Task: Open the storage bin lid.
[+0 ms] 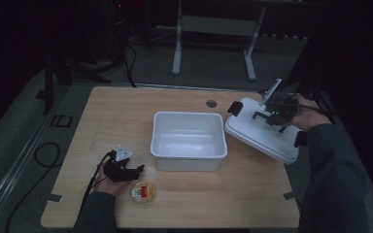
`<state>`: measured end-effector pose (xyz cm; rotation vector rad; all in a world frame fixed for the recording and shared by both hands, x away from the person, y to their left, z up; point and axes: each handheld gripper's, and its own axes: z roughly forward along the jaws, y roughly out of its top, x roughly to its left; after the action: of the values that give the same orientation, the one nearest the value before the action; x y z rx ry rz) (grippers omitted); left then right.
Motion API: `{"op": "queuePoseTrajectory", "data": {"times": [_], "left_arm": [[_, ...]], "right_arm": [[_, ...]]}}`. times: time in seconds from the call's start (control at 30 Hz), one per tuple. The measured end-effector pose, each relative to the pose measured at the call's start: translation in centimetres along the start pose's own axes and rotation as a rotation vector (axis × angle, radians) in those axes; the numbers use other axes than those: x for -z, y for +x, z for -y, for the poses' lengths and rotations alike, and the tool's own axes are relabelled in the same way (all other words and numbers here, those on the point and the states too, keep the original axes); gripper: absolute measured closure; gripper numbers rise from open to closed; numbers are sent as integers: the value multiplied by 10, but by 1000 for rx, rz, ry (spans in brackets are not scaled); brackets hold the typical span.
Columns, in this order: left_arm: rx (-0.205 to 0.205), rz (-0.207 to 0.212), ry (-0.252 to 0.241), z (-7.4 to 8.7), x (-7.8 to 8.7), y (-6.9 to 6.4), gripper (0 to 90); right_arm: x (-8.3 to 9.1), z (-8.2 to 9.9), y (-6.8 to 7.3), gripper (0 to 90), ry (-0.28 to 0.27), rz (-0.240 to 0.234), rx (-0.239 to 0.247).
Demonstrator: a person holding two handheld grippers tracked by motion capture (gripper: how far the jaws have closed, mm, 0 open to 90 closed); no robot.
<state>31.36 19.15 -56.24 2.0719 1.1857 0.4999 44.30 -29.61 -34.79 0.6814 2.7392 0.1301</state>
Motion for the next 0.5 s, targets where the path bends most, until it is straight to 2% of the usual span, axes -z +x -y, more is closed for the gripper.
{"op": "queuePoseTrajectory", "data": {"times": [0.5], "left_arm": [[0,1,0,0,0,0,261]], "right_arm": [[-23,13,1,842,5,-4,-33]]}}
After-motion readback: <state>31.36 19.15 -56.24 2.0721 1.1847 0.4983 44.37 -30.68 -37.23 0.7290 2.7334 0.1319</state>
